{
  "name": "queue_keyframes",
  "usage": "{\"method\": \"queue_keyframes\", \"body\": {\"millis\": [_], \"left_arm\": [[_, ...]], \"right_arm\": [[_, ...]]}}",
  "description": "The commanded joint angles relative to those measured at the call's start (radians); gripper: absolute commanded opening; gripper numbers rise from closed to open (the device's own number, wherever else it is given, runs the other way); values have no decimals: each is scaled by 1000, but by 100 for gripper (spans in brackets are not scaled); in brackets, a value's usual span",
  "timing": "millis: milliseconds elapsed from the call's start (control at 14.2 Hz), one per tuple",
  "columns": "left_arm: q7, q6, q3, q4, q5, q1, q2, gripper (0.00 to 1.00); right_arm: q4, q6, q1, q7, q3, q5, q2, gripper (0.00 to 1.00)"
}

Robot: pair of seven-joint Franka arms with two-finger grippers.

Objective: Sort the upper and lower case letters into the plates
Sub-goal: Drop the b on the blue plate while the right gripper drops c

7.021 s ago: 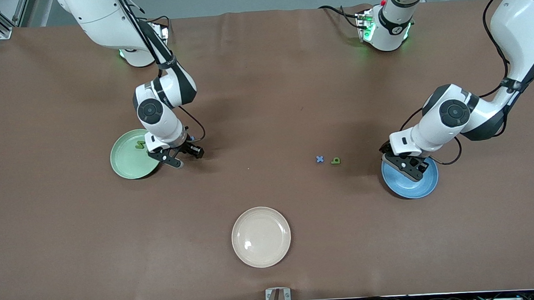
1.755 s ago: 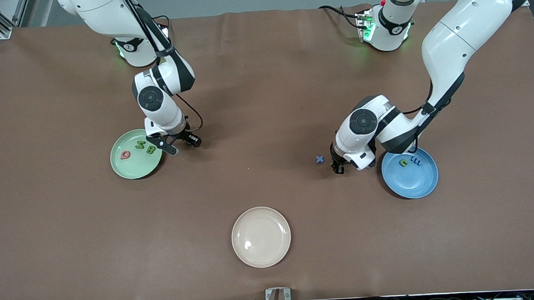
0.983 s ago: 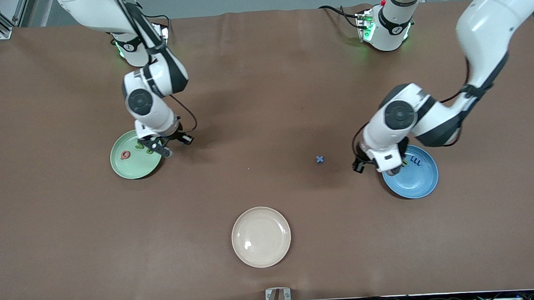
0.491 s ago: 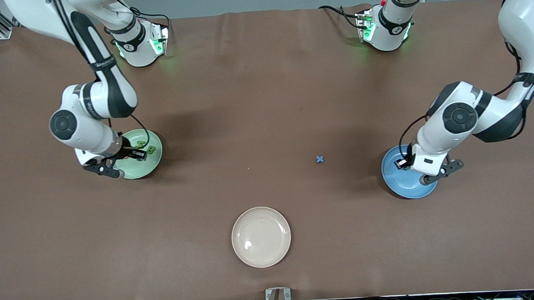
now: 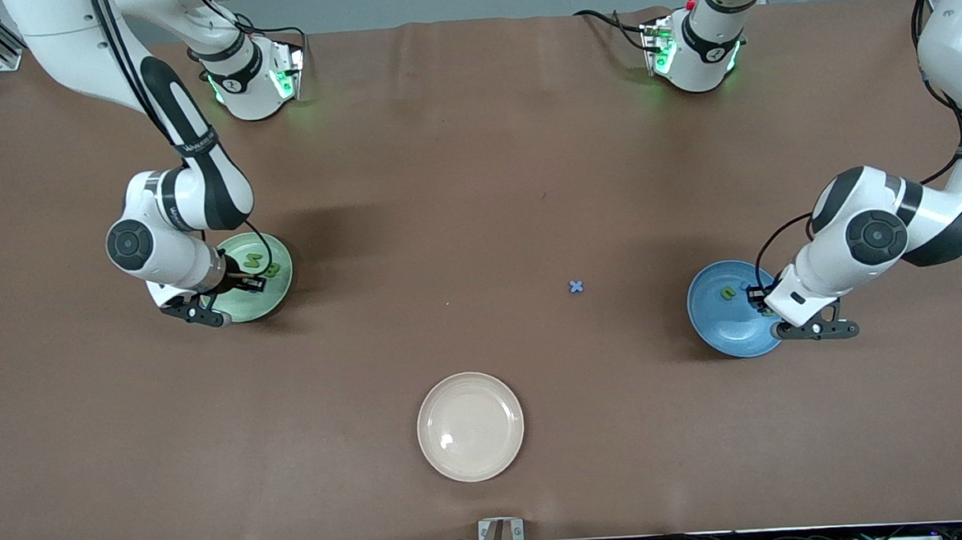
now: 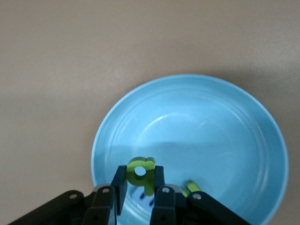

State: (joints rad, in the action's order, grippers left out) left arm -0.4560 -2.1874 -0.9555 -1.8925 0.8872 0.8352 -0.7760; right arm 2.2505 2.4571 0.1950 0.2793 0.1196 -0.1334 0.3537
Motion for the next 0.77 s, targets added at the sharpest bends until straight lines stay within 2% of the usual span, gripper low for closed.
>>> {"method": "queue_keyframes", "body": {"millis": [0,211,281,351,421,562,632,702], "left_arm": [[16,-52,84,36,24,-99,-16,8],[19,-89,113,39,24,-125,-26,8],[19,-89,115,39,24,-125,-26,8],[19,-89,121,39,26,-127,-28,8],[17,-89,124,41,26,-133,-28,10],[16,-89,133,42,26,-142,-28,13],[16,-89,133,44,26,-142,-28,18],[14,-89,133,44,26,-140,-26,33]], "right_arm": [[-8,5,-43,-34,-14,9,8,4],[-6,8,-51,-46,-14,9,13,9],[-6,8,-51,-46,-14,9,13,28],[-6,8,-51,-45,-14,8,13,82],[-6,4,-52,-45,-14,6,11,100],[-8,-6,-55,-45,-15,6,5,100],[-8,-12,-49,-46,-15,6,-7,100],[-11,-26,-48,-52,-15,8,-31,100]]}}
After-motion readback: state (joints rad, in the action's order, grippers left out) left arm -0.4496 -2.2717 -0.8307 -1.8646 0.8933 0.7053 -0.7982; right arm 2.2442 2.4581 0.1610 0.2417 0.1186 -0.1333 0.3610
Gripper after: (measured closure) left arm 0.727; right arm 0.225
